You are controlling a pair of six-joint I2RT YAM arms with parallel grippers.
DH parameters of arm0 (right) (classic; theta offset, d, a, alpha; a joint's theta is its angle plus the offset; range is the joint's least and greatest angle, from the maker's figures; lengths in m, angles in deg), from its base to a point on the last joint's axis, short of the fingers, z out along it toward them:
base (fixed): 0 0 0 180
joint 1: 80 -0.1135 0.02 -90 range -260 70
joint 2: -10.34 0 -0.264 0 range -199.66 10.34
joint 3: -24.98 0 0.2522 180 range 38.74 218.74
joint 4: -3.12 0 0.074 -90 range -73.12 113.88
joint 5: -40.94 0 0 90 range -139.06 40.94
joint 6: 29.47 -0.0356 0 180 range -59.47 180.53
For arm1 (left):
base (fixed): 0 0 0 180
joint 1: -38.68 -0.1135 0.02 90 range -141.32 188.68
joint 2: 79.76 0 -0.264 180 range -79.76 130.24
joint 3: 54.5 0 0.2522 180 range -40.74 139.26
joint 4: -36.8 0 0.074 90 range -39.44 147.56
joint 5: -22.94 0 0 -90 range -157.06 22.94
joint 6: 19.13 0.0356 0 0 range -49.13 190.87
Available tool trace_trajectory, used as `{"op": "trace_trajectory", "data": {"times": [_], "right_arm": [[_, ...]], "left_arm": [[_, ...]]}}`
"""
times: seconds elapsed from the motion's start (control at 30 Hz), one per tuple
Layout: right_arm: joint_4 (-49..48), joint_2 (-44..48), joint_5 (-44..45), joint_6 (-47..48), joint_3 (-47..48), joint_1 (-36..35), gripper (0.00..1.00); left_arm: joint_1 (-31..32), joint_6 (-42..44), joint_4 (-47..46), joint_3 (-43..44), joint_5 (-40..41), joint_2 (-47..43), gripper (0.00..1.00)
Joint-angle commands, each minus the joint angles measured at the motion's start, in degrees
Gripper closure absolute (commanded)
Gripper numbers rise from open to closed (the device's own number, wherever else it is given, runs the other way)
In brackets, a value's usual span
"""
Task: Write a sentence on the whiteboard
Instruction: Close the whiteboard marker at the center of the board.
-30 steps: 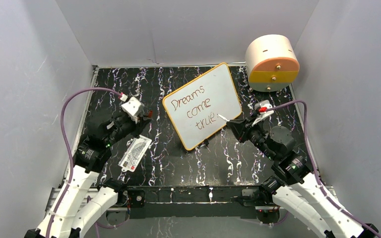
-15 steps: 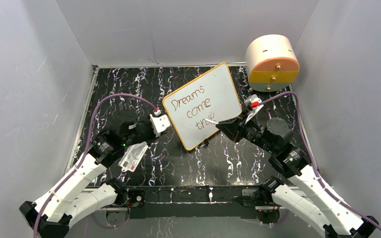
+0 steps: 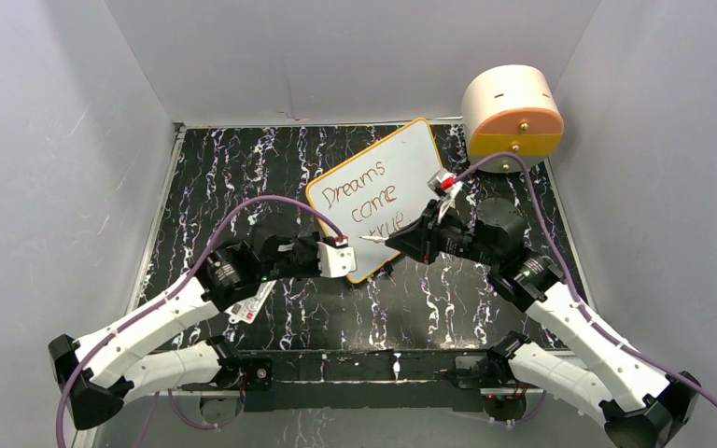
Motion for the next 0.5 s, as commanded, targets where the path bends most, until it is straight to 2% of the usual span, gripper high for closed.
{"op": "trace_trajectory", "data": {"times": [0.0, 0.47], "right_arm": [[-2.62, -1.14, -5.94, -0.4, 3.14, 0.2, 1.0], [-5.98, -4.34, -9.71, -0.41, 0.99, 0.22, 1.0]], "left_arm": [[2.03, 3.78, 0.29, 3.09, 6.41, 1.45, 1.0], [2.54, 3.28, -0.57, 2.7, 6.49, 2.63, 1.0]]}}
